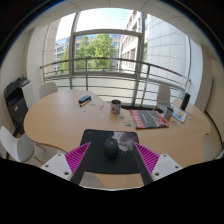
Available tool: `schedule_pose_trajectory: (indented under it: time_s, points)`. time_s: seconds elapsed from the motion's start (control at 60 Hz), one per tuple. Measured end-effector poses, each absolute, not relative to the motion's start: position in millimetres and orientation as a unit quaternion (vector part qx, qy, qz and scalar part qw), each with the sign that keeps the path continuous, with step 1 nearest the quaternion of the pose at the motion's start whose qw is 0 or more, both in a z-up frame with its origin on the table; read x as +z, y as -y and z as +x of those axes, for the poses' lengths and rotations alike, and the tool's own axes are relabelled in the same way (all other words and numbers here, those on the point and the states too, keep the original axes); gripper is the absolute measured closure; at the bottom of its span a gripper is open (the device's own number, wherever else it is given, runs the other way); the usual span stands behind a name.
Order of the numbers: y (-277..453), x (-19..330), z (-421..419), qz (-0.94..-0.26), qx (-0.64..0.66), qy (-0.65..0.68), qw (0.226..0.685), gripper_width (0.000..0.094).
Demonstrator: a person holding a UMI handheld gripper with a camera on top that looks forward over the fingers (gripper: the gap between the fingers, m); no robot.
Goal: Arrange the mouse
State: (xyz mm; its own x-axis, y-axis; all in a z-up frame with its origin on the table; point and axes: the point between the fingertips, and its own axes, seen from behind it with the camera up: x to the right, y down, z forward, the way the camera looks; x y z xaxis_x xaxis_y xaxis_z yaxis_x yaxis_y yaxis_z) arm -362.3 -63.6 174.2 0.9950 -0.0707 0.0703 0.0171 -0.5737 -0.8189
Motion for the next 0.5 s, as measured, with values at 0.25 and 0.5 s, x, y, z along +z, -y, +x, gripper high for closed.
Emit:
schedule_pose_trajectory:
  time_s: [0.25,0.5]
  points:
    - [149.1,189.5,-373.3,-0.884,-0.046,-0.017,0.465,0.0096]
    - [189.3,189.3,-373.3,-0.886,-0.049,-0.013,0.460,0.0095]
